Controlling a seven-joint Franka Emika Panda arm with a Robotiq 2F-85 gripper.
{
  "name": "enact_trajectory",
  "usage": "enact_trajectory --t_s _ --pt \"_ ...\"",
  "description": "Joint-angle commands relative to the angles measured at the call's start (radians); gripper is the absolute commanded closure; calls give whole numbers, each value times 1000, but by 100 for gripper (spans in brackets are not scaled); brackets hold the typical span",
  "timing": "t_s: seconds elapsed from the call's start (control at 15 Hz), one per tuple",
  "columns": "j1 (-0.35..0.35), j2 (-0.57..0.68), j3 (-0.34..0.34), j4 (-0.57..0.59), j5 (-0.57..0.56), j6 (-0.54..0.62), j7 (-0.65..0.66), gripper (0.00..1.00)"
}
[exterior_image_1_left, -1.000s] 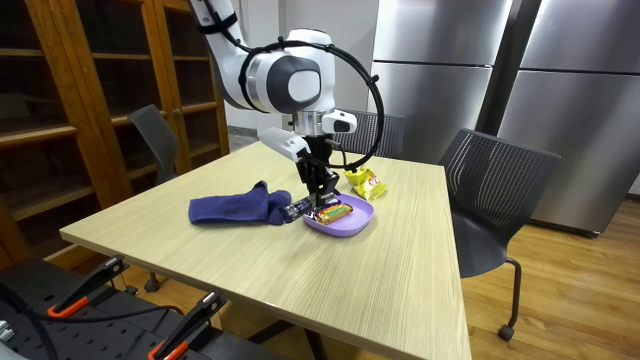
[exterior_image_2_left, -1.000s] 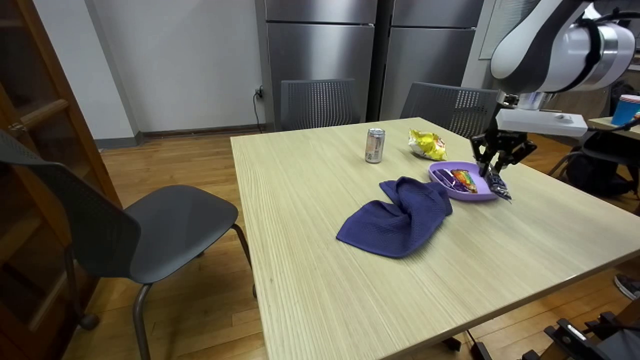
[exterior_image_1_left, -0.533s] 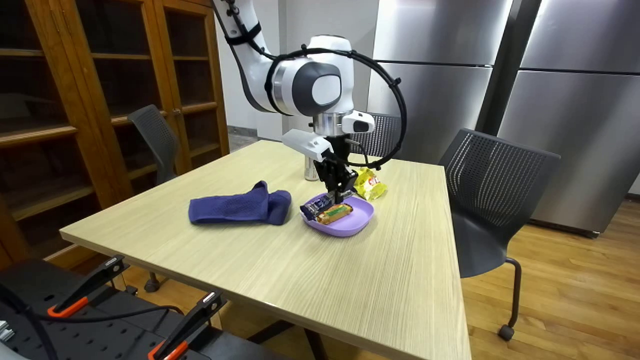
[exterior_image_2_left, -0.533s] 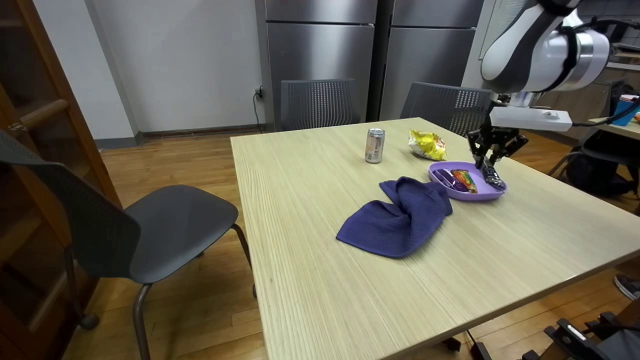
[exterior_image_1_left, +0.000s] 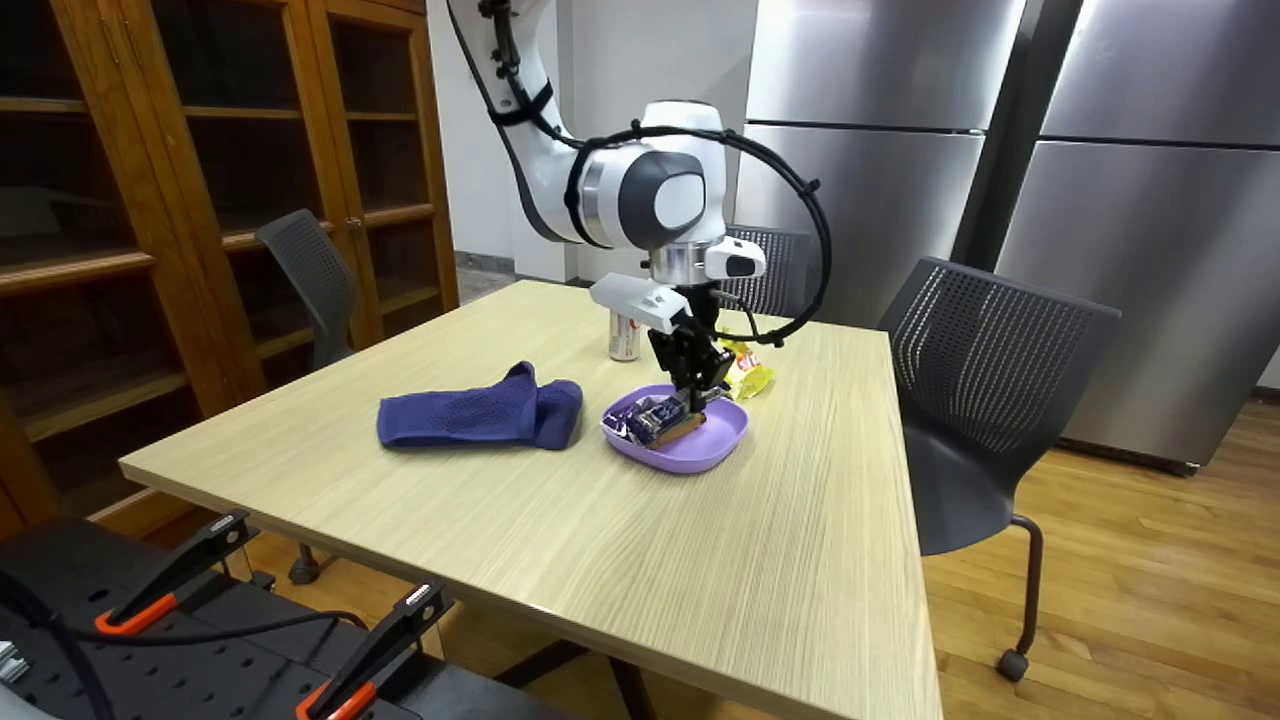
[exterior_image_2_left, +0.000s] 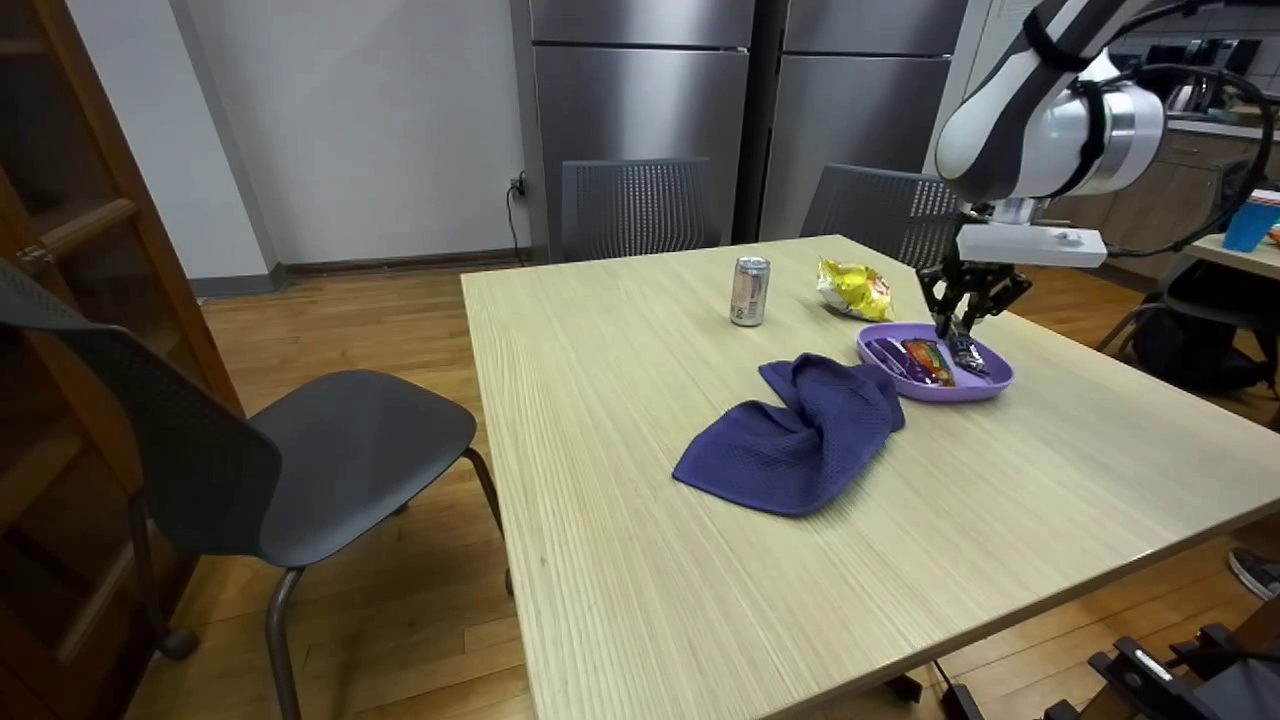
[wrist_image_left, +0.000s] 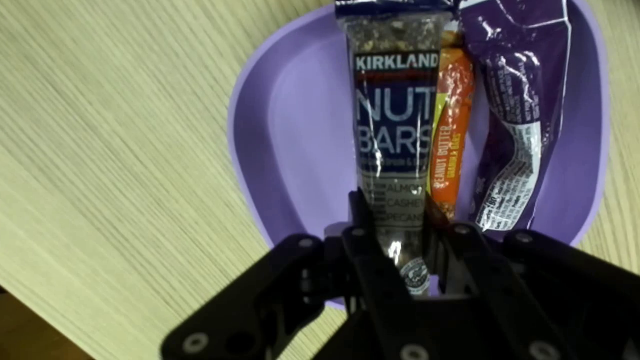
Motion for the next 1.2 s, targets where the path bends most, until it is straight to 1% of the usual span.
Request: enact_trajectory --t_s 0.0,0.67,1.13 --pt "-15 58 -2 98 -34 -55 -5 94" --pt "-24 167 -5 240 -50 -116 -4 94" --pt "-25 187 -6 273 -61 -151 -13 94"
